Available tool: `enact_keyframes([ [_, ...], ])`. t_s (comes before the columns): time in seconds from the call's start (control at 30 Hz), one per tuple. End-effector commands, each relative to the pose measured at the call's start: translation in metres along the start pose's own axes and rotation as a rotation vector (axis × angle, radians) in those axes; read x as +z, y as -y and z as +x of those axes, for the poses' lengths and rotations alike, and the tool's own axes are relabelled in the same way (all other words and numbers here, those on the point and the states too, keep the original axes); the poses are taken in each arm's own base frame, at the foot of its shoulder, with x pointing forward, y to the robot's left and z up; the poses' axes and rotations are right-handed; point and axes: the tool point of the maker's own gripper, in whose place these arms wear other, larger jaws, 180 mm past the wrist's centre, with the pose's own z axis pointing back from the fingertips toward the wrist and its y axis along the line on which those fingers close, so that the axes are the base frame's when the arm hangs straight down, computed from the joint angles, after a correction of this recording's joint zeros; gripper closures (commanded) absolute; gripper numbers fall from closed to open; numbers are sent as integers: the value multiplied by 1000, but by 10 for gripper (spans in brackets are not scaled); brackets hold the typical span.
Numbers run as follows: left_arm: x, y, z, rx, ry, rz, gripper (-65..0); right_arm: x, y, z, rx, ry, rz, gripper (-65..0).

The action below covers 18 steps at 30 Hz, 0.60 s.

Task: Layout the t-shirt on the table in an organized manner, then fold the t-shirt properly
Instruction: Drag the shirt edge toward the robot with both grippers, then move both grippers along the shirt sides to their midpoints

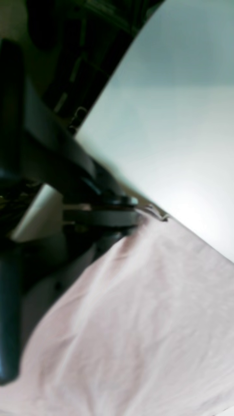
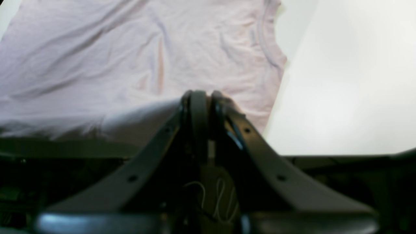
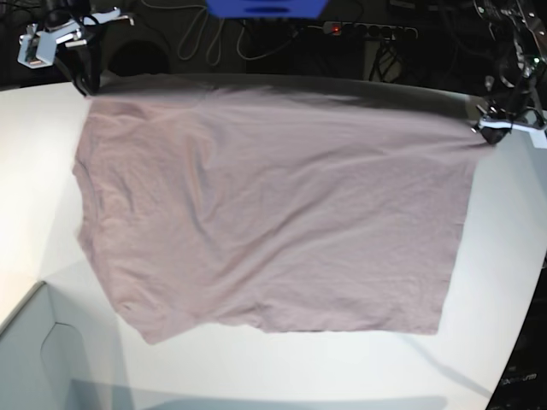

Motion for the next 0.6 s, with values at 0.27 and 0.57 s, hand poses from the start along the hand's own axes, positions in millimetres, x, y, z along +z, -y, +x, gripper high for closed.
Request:
enact_keyframes([
  [0.27,-16,41,54,3,132,-91,-2,-52,-7,69,47,248,52,0],
  [0.57,-41,106,78,-56,146,-223,-2,-150,-26,93,164,240,93,0],
])
